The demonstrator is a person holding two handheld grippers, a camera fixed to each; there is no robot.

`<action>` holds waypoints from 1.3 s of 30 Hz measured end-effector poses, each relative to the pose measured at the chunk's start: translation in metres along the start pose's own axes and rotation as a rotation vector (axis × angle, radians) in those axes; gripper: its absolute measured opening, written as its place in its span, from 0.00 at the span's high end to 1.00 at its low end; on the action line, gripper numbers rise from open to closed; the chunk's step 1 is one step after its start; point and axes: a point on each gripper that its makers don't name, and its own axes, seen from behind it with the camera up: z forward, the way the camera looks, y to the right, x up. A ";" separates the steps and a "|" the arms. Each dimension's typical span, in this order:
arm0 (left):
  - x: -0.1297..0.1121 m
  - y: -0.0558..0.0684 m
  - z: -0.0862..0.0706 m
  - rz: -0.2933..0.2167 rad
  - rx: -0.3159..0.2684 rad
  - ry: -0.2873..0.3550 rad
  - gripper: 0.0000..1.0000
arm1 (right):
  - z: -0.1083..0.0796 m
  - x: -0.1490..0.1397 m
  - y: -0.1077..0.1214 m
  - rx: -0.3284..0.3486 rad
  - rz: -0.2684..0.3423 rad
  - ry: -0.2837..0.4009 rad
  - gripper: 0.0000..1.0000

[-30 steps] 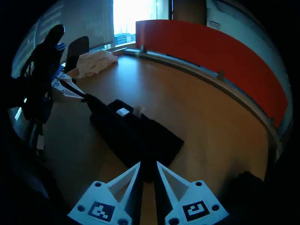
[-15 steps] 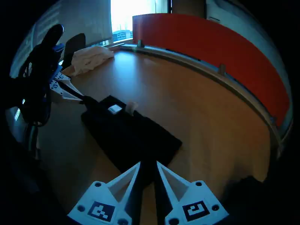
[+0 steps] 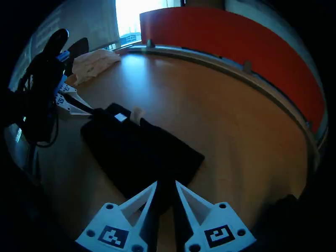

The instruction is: Fold towel

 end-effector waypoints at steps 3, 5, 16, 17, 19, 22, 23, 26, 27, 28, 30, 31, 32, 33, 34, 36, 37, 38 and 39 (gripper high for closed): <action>0.001 -0.001 0.004 -0.002 0.003 -0.002 0.83 | 0.003 0.000 0.003 -0.008 0.005 -0.001 0.84; 0.002 -0.003 0.006 -0.001 0.006 -0.002 0.80 | 0.005 -0.001 0.006 -0.015 0.010 -0.002 0.83; 0.010 -0.024 0.012 0.044 0.070 0.006 0.64 | 0.015 0.009 0.023 -0.073 0.043 0.012 0.62; 0.011 -0.026 0.012 0.049 0.075 0.007 0.63 | 0.016 0.010 0.025 -0.078 0.044 0.013 0.60; 0.013 -0.029 0.013 0.053 0.082 0.009 0.61 | 0.016 0.013 0.029 -0.089 0.040 0.015 0.57; 0.017 -0.033 0.013 0.054 0.091 0.013 0.60 | 0.017 0.017 0.035 -0.105 0.036 0.018 0.55; 0.018 -0.035 0.013 0.053 0.094 0.015 0.60 | 0.017 0.018 0.038 -0.110 0.035 0.019 0.54; 0.023 -0.039 0.013 0.049 0.099 0.020 0.57 | 0.019 0.022 0.043 -0.125 0.038 0.022 0.48; 0.024 -0.040 0.013 0.049 0.103 0.022 0.51 | 0.019 0.024 0.044 -0.128 0.038 0.024 0.45; 0.025 -0.042 0.013 0.049 0.107 0.024 0.44 | 0.019 0.025 0.045 -0.132 0.039 0.026 0.43; 0.027 -0.045 0.012 0.049 0.115 0.026 0.32 | 0.018 0.028 0.048 -0.140 0.040 0.032 0.38; 0.027 -0.046 0.011 0.049 0.119 0.026 0.26 | 0.018 0.029 0.049 -0.144 0.039 0.036 0.36; 0.027 -0.048 0.011 0.048 0.123 0.027 0.21 | 0.018 0.030 0.050 -0.149 0.039 0.041 0.35; 0.027 -0.049 0.010 0.048 0.125 0.027 0.16 | 0.017 0.031 0.051 -0.152 0.039 0.043 0.34; 0.027 -0.050 0.009 0.048 0.128 0.028 0.12 | 0.017 0.031 0.052 -0.155 0.040 0.045 0.33; 0.027 -0.052 0.008 0.048 0.134 0.029 0.10 | 0.016 0.031 0.053 -0.162 0.041 0.047 0.33; 0.027 -0.053 0.007 0.048 0.137 0.029 0.10 | 0.016 0.031 0.054 -0.165 0.041 0.047 0.33; 0.027 -0.055 0.007 0.048 0.140 0.029 0.10 | 0.017 0.031 0.055 -0.168 0.041 0.047 0.33; 0.027 -0.056 0.006 0.048 0.145 0.030 0.10 | 0.017 0.030 0.056 -0.170 0.041 0.046 0.33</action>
